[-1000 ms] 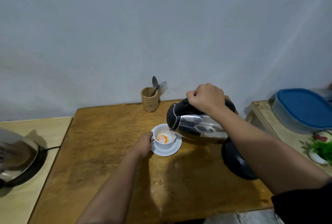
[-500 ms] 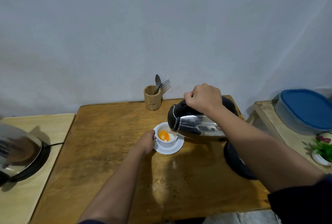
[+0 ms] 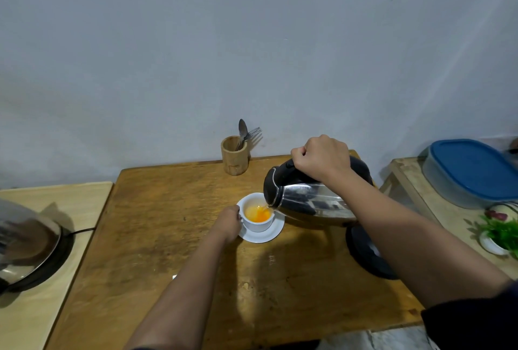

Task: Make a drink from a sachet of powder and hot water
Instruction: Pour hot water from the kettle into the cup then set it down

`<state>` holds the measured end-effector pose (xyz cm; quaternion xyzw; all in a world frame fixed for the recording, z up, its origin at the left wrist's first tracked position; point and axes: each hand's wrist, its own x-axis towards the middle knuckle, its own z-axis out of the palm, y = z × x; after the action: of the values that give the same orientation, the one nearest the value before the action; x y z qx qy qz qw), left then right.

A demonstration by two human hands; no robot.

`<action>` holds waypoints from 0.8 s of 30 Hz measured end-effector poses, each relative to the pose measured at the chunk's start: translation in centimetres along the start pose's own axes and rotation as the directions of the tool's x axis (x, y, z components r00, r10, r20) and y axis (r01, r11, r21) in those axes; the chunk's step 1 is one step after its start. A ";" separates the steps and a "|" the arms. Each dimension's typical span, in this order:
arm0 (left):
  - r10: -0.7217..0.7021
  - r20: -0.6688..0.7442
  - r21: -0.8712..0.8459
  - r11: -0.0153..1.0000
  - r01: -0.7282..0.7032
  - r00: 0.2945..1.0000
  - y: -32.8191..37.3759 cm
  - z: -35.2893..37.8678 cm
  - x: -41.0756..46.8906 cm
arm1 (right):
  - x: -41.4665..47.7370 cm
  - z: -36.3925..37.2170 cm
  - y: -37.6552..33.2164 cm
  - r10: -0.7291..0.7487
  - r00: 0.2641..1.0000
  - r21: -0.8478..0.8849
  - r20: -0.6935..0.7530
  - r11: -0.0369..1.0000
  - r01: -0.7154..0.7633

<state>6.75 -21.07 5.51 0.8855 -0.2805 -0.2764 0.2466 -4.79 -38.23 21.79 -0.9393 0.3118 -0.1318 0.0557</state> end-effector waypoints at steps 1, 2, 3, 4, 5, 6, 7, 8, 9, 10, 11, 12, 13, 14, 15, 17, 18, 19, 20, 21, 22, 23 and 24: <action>-0.006 -0.001 -0.002 1.000 0.006 1.000 0.1 0.0 0.0 | 0.0 0.0 0.0 0.000 1.000 0.001 0.000 1.000 0.000; -0.012 -0.003 -0.006 1.000 0.012 1.000 0.1 0.1 0.0 | 0.0 -0.1 -0.1 0.000 1.000 -0.001 -0.001 1.000 0.000; -0.019 -0.004 -0.013 1.000 0.019 1.000 0.1 0.0 0.0 | -0.1 -0.1 -0.1 -0.002 1.000 -0.002 -0.002 1.000 0.002; -0.022 -0.005 -0.018 1.000 0.022 1.000 0.1 0.0 0.0 | -0.1 -0.1 -0.2 -0.005 1.000 -0.002 -0.003 1.000 0.005; -0.024 -0.006 -0.021 0.999 0.024 1.000 0.1 0.0 0.0 | -0.1 -0.1 -0.3 -0.009 1.000 -0.001 -0.004 1.000 0.009; -0.024 -0.009 -0.023 0.999 0.024 1.000 0.0 0.0 0.0 | -0.1 -0.1 -0.4 -0.014 1.000 0.000 -0.005 1.000 0.014; -0.023 -0.013 -0.030 0.999 0.023 1.000 -0.1 -0.1 0.0 | -0.1 -0.1 -0.5 -0.017 1.000 0.000 -0.007 1.000 0.017; -0.022 -0.020 -0.038 0.999 0.021 1.000 -0.2 -0.1 0.0 | -0.1 -0.1 -0.6 -0.021 1.000 -0.002 -0.009 1.000 0.021; -0.020 -0.025 -0.046 0.999 0.019 0.999 -0.3 -0.2 0.0 | -0.1 -0.1 -0.7 -0.024 1.000 -0.005 -0.010 1.000 0.023; -0.016 -0.029 -0.052 0.999 0.015 0.999 -0.4 -0.2 0.0 | -0.1 -0.1 -0.8 -0.026 1.000 -0.008 -0.010 1.000 0.026; -0.015 -0.031 -0.057 0.998 0.013 0.999 -0.4 -0.2 0.0 | -0.1 -0.1 -0.9 -0.028 1.000 -0.011 -0.008 1.000 0.028; -0.015 -0.033 -0.061 0.998 0.013 0.999 -0.4 -0.1 0.0 | -0.1 -0.1 -0.9 -0.028 1.000 -0.012 -0.006 1.000 0.028; -0.018 -0.034 -0.063 0.998 0.016 0.999 -0.4 -0.1 -0.1 | -0.1 -0.1 -0.8 -0.026 1.000 -0.012 -0.003 1.000 0.026; -0.020 -0.035 -0.065 0.998 0.017 0.999 -0.4 -0.1 -0.1 | 0.0 -0.2 -0.9 -0.023 1.000 -0.013 -0.001 1.000 0.023; -0.020 -0.035 -0.068 0.998 0.017 0.999 -0.4 -0.1 -0.1 | 0.0 -0.2 -0.9 -0.021 1.000 -0.015 0.000 1.000 0.021; -0.023 -0.035 -0.074 0.997 0.020 0.999 -0.3 -0.1 -0.1 | 0.0 -0.2 -0.9 -0.019 1.000 -0.020 -0.001 1.000 0.019; -0.027 -0.033 -0.076 0.997 0.024 0.999 -0.3 -0.1 -0.1 | 0.0 -0.2 -1.0 -0.019 1.000 -0.020 -0.001 1.000 0.019; -0.031 -0.032 -0.079 0.996 0.028 0.999 -0.3 -0.1 -0.1 | -0.1 -0.2 -1.0 -0.017 1.000 -0.022 -0.001 1.000 0.017; -0.036 -0.031 -0.083 0.996 0.034 0.999 -0.3 -0.1 -0.1 | -0.1 -0.1 -1.1 -0.015 1.000 -0.027 0.000 1.000 0.015; -0.039 -0.031 -0.086 0.996 0.037 0.999 -0.3 -0.1 -0.1 | -0.1 -0.1 -1.1 -0.013 1.000 -0.031 0.002 0.999 0.013; -0.043 -0.030 -0.089 0.995 0.040 0.999 -0.3 -0.1 -0.1 | -0.2 -0.1 -1.0 -0.012 1.000 -0.035 0.003 0.999 0.012; -0.043 -0.031 -0.091 0.995 0.040 0.999 -0.2 -0.1 -0.1 | -0.2 -0.1 -1.0 -0.012 1.000 -0.035 0.002 0.999 0.012; -0.044 -0.028 -0.095 0.995 0.041 0.999 -0.2 -0.1 -0.1 | -0.2 -0.1 -1.0 -0.013 1.000 -0.035 -0.001 0.999 0.013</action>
<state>6.80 -20.80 5.49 0.8828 -0.2446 -0.2811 0.2862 -4.43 -37.29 22.02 -0.9420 0.3082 -0.1273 0.0384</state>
